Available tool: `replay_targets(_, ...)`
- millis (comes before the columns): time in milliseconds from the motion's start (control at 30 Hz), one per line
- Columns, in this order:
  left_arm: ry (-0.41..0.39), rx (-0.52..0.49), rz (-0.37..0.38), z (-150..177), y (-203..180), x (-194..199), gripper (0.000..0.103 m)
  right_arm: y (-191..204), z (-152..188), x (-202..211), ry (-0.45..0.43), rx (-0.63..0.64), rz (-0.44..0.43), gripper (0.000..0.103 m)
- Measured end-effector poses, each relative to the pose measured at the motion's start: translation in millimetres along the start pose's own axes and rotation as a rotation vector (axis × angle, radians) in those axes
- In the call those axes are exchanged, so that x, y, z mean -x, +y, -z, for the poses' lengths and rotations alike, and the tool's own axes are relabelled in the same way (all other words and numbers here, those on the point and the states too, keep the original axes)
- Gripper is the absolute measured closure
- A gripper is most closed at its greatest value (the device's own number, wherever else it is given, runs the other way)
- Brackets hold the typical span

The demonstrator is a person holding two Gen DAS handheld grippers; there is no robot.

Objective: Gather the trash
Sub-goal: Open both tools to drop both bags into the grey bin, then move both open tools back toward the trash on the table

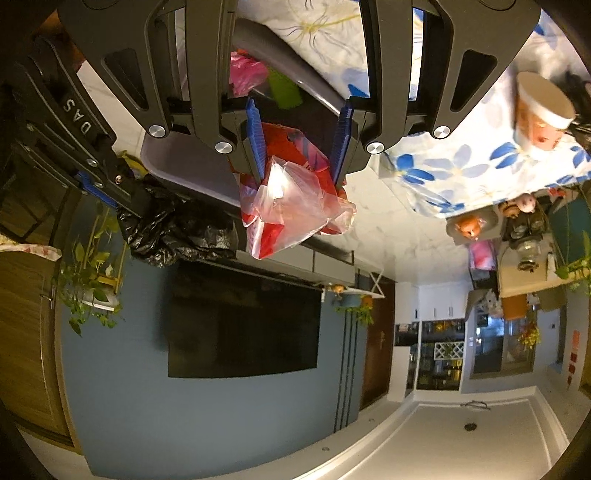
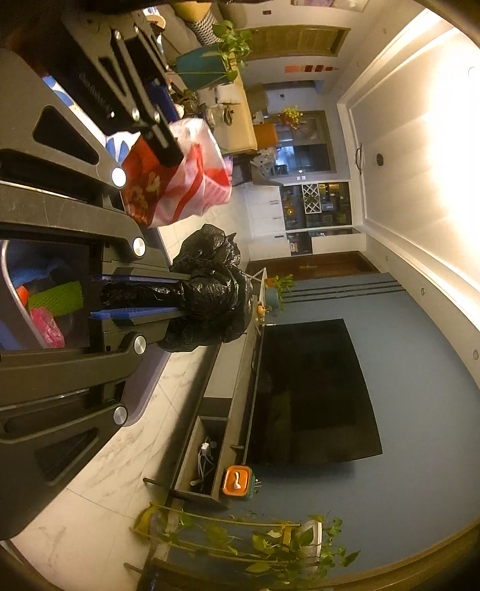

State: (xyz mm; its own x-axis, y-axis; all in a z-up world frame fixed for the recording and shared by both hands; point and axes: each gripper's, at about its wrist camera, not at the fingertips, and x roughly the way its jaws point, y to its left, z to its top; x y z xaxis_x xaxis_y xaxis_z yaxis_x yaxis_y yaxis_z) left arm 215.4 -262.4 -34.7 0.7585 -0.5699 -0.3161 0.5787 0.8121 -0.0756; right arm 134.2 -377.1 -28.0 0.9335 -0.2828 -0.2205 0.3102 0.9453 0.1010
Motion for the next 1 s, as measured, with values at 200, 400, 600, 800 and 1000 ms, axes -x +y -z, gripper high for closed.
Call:
replay_targets(200,0.032,0.024,0.026,6,4,-19,0.072,-1,6,-7,0.010,-0.016,-0.002,0.091)
replay_targets(400,0.055,0.025,0.042,11,4,-30,0.071,-7,6,-14,0.019,-0.030,-0.014,0.090)
replay_targets(600,0.061,0.008,0.059,12,0,-36,0.056,-10,5,-14,0.010,-0.028,-0.019,0.079)
replay_targets(800,0.043,0.011,0.043,15,2,-32,0.031,-10,5,-14,0.008,-0.030,-0.011,0.067)
replay_targets(1000,0.017,0.026,-0.018,15,10,-12,0.020,-9,5,-10,0.002,-0.027,-0.007,0.051)
